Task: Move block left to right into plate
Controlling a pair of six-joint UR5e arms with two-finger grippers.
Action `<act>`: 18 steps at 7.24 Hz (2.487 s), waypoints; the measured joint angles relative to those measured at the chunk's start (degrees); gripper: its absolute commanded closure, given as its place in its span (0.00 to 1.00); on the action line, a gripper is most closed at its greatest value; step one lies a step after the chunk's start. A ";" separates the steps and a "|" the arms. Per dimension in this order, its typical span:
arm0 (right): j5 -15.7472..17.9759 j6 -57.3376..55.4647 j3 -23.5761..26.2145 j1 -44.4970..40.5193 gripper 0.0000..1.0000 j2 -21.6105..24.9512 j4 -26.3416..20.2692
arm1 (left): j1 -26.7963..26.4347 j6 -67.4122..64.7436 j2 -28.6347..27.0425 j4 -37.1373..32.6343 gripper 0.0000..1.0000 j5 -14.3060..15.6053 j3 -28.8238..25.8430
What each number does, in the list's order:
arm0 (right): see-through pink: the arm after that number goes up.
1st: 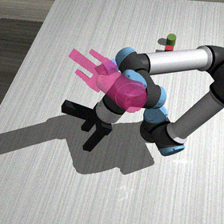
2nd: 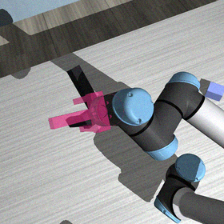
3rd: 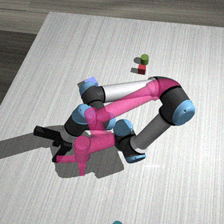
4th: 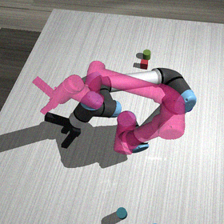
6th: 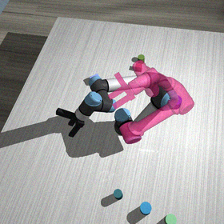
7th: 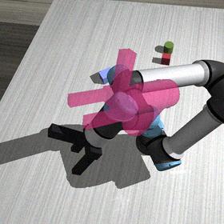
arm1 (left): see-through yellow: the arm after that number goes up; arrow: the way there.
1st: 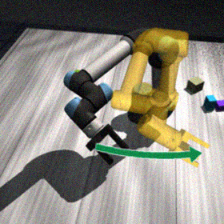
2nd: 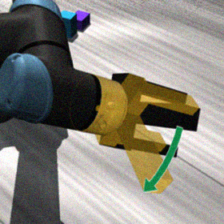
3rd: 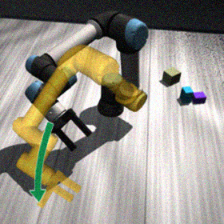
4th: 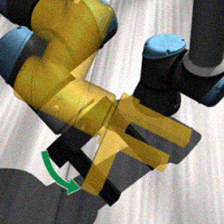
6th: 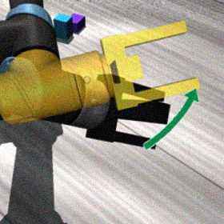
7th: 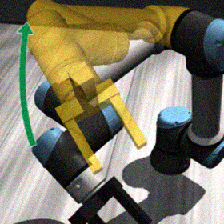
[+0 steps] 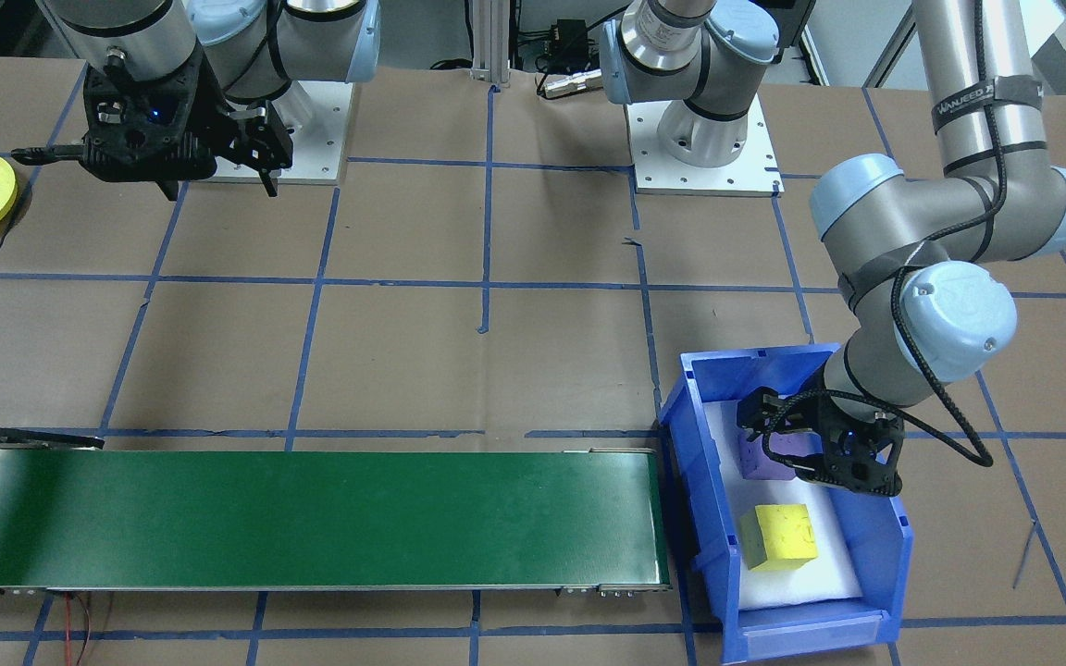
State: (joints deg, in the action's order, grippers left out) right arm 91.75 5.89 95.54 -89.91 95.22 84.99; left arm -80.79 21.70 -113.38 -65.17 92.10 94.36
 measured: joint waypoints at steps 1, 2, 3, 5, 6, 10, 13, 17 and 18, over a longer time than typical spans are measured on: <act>0.03 0.00 0.00 0.01 0.00 -0.03 0.00 | 0.01 0.07 -0.81 0.88 0.14 0.08 0.41; 0.07 0.00 0.00 0.05 0.00 -0.03 0.00 | 0.04 0.13 -1.47 1.20 0.31 0.20 0.83; 0.09 0.00 0.00 0.08 0.00 -0.04 0.00 | 0.17 0.03 -2.03 1.26 0.52 0.39 1.29; 0.10 0.00 0.03 0.09 0.00 -0.04 0.00 | 0.89 -0.66 -2.33 1.10 0.72 0.25 1.90; 0.10 0.00 0.06 0.09 0.00 -0.04 0.00 | 1.10 -1.25 -1.95 0.96 0.72 -0.14 1.36; 0.14 0.04 0.08 0.09 0.00 -0.04 0.00 | 0.21 -9.40 3.19 -9.34 0.70 -4.76 -8.08; 0.18 0.09 0.01 0.09 0.00 -0.04 0.00 | -8.47 -19.44 5.02 -12.14 0.68 -6.13 -12.11; 0.19 0.09 0.00 0.13 0.00 -0.04 0.00 | -15.91 -21.92 -2.32 -1.83 0.39 -6.52 -11.81; 0.21 0.09 0.00 0.14 0.00 -0.04 0.00 | -16.13 -21.89 -3.89 0.19 0.25 -6.49 -11.17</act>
State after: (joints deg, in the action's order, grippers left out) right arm 91.95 5.98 95.54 -89.77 95.18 84.99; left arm -96.92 -0.20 -117.26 -64.98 85.61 83.19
